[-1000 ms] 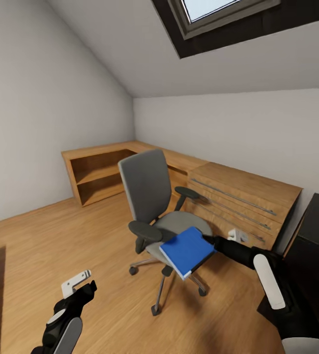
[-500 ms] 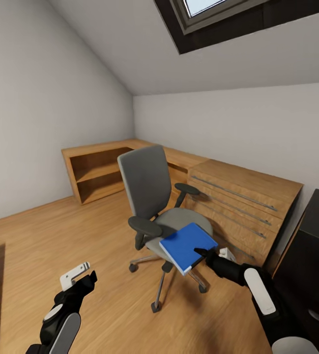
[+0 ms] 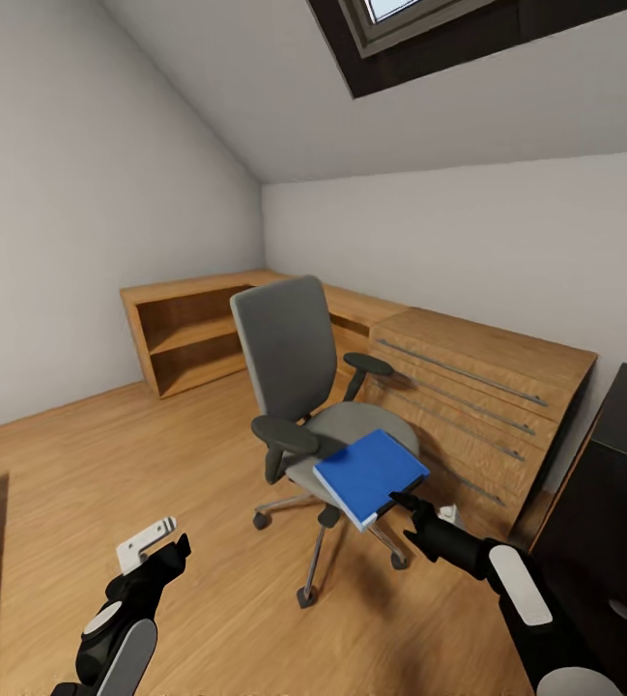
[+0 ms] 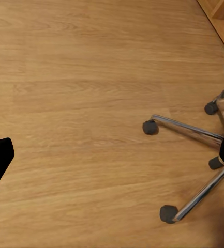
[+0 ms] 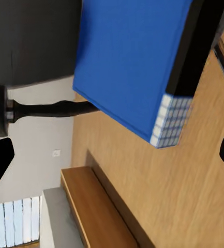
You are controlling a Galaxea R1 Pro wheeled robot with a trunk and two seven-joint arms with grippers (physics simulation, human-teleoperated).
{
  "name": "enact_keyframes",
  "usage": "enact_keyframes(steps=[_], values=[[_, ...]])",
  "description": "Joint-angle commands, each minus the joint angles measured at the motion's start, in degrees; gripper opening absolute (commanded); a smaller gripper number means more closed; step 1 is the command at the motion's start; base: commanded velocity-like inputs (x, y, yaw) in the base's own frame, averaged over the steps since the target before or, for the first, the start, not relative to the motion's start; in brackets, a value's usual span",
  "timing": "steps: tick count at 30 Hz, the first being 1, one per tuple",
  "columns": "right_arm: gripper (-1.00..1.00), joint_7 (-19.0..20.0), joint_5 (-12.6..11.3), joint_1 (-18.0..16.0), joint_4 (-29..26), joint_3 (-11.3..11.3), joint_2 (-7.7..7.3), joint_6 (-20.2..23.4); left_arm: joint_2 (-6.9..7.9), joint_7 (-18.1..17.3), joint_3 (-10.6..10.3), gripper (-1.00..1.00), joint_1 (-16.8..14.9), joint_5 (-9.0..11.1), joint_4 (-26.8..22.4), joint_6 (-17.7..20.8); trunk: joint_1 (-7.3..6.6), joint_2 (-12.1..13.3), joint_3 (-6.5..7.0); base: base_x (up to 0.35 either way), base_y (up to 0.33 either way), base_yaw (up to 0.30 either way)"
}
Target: In the bedroom, organize the workspace by keeping the computer under the desk, ensuring the monitor is on the desk, placing the keyboard on the desk next to the monitor, placing the mouse on the desk next to the keyboard, moving the folder from the swivel chair onto the desk next to the mouse, stacking the notebook on top of the folder with the pen on top of the notebook, and positioning the swivel chair next to the desk.
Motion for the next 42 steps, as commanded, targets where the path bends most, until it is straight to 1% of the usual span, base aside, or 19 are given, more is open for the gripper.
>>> enact_keyframes(steps=[1, 4, 11, 16, 19, 28, 30, 32, 35, 38, 42], values=[[1.0, 0.4, 0.15, -0.04, 0.19, -0.42, 0.03, 0.29, 0.06, 0.47, -0.12, 1.0, -0.03, 0.33, -0.17, 0.15, 0.22, -0.44, -0.24, 0.0, 0.0, 0.0], [1.0, 0.66, 0.02, -0.04, 0.4, -0.88, -0.05, -0.04, 0.06, 0.47, -0.12, 1.0, -0.02, 0.33, -0.27, 0.16, 0.88, -1.65, -0.78, 0.0, 0.0, 0.0], [1.0, 0.76, 0.05, -0.04, 0.4, -0.92, -0.31, -1.12, 0.05, 0.47, -0.12, 1.0, -0.03, 0.33, -0.25, 0.16, 2.41, -4.45, -2.04, 0.0, 0.0, 0.0], [1.0, 0.77, 0.08, -0.04, 0.38, -0.92, -0.24, -3.94, 0.03, 0.47, -0.12, 1.0, -0.01, 0.33, -0.24, 0.16, 3.51, -6.46, -2.93, 0.0, 0.0, 0.0], [1.0, 0.77, 0.08, -0.04, 0.38, -0.92, -0.24, -4.81, 0.04, 0.47, -0.12, 1.0, -0.03, 0.33, -0.24, 0.16, 4.17, -7.66, -3.47, 0.0, 0.0, 0.0], [1.0, 0.84, -0.08, -0.04, 0.82, -0.65, -0.24, -4.97, -0.03, 0.47, -0.21, 1.0, -0.01, 0.33, -0.24, 0.19, 6.15, -11.27, -5.09, 0.0, 0.0, 0.0], [1.0, 1.39, -0.17, -0.04, 0.86, -0.59, -0.24, -4.8, -0.03, 0.47, -0.21, 1.0, -0.01, 0.33, -0.24, 0.22, 6.59, -12.07, -5.45, 0.0, 0.0, 0.0], [1.0, 4.52, -0.14, -0.04, 0.94, -0.47, -0.23, -4.35, 0.01, 0.47, -0.88, 1.0, -0.01, 0.33, -0.24, 0.24, 7.03, -12.88, -5.81, 0.0, 0.0, 0.0], [1.0, 6.26, -0.11, -0.04, 1.13, -0.48, -0.23, -4.09, 0.03, 0.47, -1.31, 1.0, -0.04, 0.33, -0.24, 0.24, 7.68, -14.08, -6.34, 0.0, 0.0, 0.0], [1.0, 7.15, -0.1, -0.04, 1.82, -0.51, -0.23, -3.98, 0.05, 0.47, -1.52, 1.0, -0.03, 0.33, -0.24, 0.25, 8.34, -15.28, -6.88, 0.0, 0.0, 0.0], [1.0, 7.4, -0.09, -0.04, 2.62, -0.55, -0.2, -3.95, 0.06, 0.47, -1.59, 1.0, -0.02, 0.32, -0.13, 0.25, 9.22, -16.89, -7.6, 0.0, 0.0, 0.0]])
